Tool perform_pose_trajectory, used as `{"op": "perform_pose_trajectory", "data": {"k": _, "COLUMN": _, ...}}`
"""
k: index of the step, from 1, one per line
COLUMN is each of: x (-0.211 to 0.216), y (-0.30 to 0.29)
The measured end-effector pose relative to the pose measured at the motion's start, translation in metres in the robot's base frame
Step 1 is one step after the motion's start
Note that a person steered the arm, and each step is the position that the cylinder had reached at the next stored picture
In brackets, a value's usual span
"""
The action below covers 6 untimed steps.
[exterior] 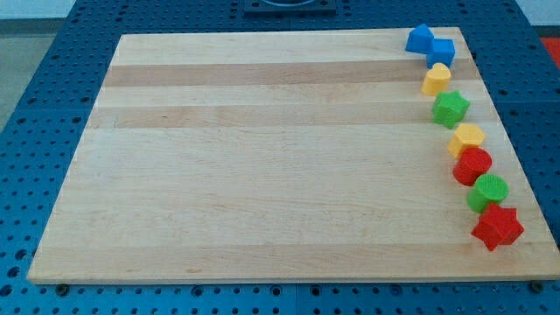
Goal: Point your arm at the green circle
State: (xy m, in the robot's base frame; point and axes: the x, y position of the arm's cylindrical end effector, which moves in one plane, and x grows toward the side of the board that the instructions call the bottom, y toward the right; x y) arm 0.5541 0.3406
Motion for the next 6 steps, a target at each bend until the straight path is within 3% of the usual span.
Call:
{"op": "perform_pose_trajectory", "data": {"k": 3, "x": -0.001, "y": 0.003}}
{"op": "perform_pose_trajectory", "data": {"k": 5, "x": -0.028, "y": -0.065}}
{"op": "perform_pose_trajectory", "data": {"k": 6, "x": -0.029, "y": -0.072}}
